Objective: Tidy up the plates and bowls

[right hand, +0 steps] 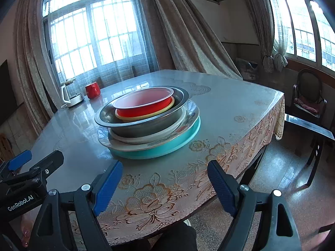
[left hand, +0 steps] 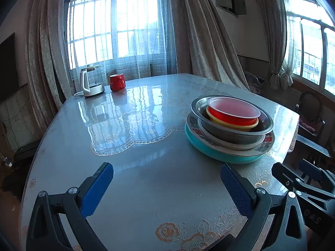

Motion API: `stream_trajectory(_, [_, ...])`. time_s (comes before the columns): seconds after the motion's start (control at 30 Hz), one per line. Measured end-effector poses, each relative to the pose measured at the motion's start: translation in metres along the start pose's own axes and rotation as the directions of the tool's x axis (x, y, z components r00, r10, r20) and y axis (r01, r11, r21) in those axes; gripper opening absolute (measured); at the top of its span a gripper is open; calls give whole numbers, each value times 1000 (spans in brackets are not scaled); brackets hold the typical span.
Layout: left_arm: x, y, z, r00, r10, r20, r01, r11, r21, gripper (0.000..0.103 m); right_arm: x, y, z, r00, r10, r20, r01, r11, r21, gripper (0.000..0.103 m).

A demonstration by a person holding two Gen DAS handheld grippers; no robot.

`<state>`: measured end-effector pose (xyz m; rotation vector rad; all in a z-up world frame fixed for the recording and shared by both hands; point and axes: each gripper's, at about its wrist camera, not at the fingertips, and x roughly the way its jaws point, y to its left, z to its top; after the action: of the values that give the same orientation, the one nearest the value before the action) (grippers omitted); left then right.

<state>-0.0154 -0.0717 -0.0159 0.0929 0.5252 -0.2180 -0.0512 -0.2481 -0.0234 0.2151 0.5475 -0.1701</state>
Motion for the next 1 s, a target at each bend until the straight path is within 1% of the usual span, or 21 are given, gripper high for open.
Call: stream_trajectory(1.0, [7,-1,-4,999,-5,-45,5,1000,3,103,4,-2,0,1000,-5,-8,5,1000,4,84])
